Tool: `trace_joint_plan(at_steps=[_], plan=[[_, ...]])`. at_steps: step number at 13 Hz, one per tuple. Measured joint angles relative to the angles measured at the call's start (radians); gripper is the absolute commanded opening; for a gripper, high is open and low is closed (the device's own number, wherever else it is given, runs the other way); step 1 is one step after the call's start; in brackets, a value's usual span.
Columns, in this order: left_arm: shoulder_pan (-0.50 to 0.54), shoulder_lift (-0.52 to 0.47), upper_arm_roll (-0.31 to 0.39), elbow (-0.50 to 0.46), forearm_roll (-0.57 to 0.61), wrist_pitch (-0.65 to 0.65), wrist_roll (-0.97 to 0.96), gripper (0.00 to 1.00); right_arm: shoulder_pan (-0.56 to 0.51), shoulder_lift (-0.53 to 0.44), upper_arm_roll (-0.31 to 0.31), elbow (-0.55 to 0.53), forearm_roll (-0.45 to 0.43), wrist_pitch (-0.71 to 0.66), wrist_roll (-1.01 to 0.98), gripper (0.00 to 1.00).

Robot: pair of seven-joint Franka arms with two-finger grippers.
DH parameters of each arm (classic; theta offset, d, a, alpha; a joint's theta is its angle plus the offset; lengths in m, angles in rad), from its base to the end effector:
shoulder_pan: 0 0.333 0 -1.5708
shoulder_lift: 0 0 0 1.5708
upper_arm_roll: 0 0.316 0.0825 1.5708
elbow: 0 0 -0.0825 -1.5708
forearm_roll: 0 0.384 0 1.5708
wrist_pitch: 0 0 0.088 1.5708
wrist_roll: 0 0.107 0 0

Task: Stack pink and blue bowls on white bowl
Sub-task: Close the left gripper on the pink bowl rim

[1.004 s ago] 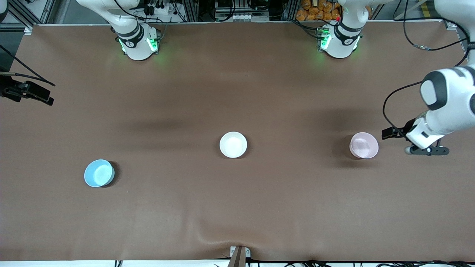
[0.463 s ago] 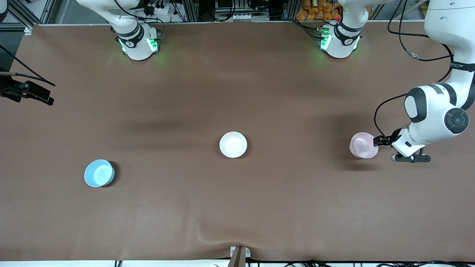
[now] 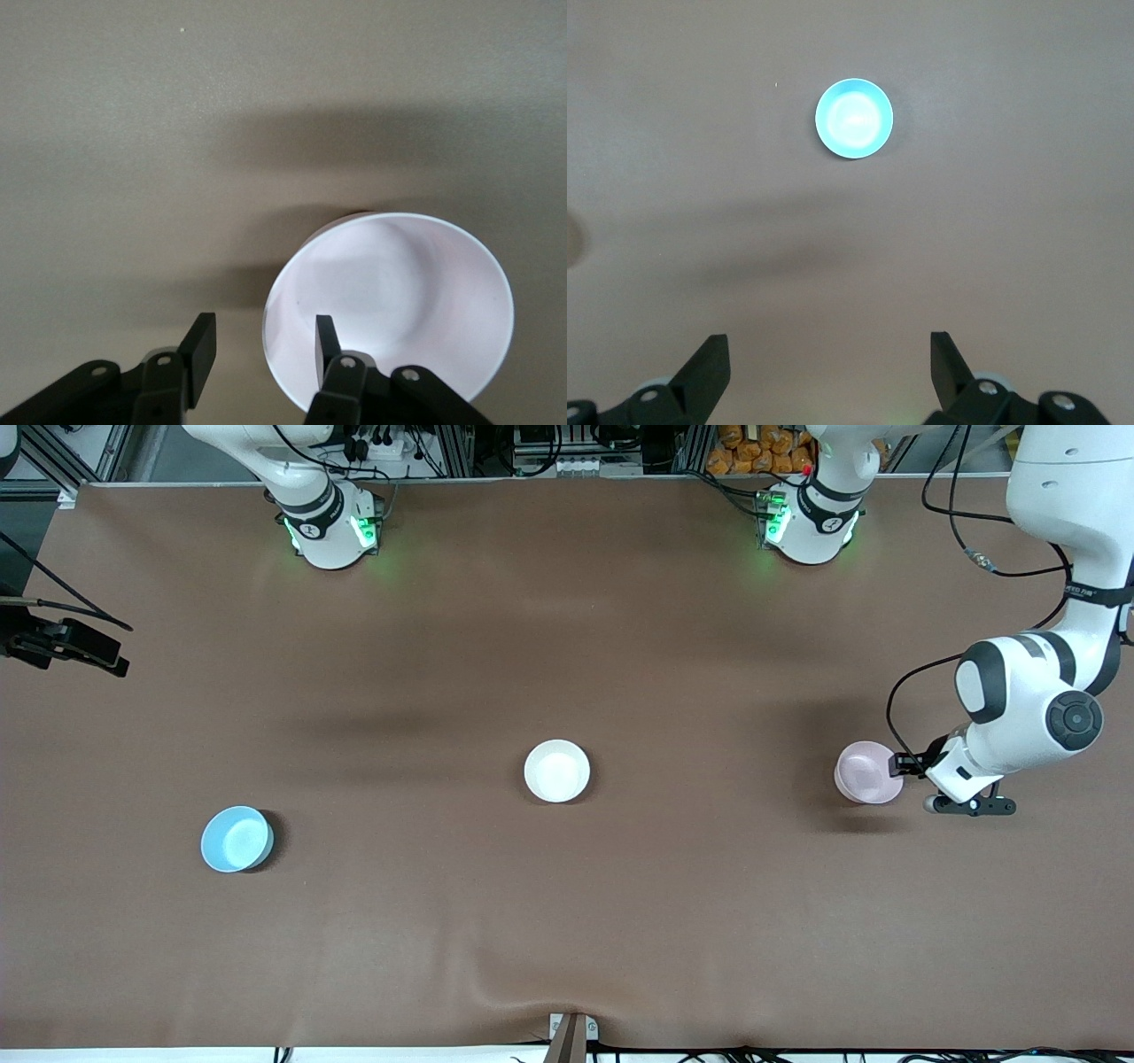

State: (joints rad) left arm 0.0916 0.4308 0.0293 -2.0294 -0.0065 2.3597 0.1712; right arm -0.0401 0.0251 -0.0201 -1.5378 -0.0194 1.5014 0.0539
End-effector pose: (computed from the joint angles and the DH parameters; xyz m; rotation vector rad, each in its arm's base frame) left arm 0.5854 0.0708 0.2242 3.1301 -0.0744 -0.1573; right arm 0.5539 -0.0354 0.6202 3.1153 -0.1791 -0.0961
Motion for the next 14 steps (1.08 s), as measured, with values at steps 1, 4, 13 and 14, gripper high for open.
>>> trace_joint_plan(at_steps=[1, 4, 13, 14], plan=[[0.000, 0.006, 0.000, 0.000, 0.000, 0.005, 0.000, 0.42, 0.000, 0.000, 0.000, 0.000, 0.000, 0.000, 0.000, 1.00], [-0.001, 0.014, -0.001, 0.000, 0.000, 0.014, 0.001, 0.16, 0.000, 0.000, 0.000, 0.000, 0.000, 0.000, 0.000, 1.00], [-0.007, -0.001, -0.018, 0.023, 0.000, -0.030, 0.006, 0.00, 0.000, 0.008, -0.001, -0.001, 0.000, -0.001, 0.000, 1.00], [-0.009, -0.009, -0.033, 0.044, 0.000, -0.070, 0.003, 0.00, -0.001, 0.008, -0.001, -0.001, 0.000, -0.001, 0.000, 1.00]])
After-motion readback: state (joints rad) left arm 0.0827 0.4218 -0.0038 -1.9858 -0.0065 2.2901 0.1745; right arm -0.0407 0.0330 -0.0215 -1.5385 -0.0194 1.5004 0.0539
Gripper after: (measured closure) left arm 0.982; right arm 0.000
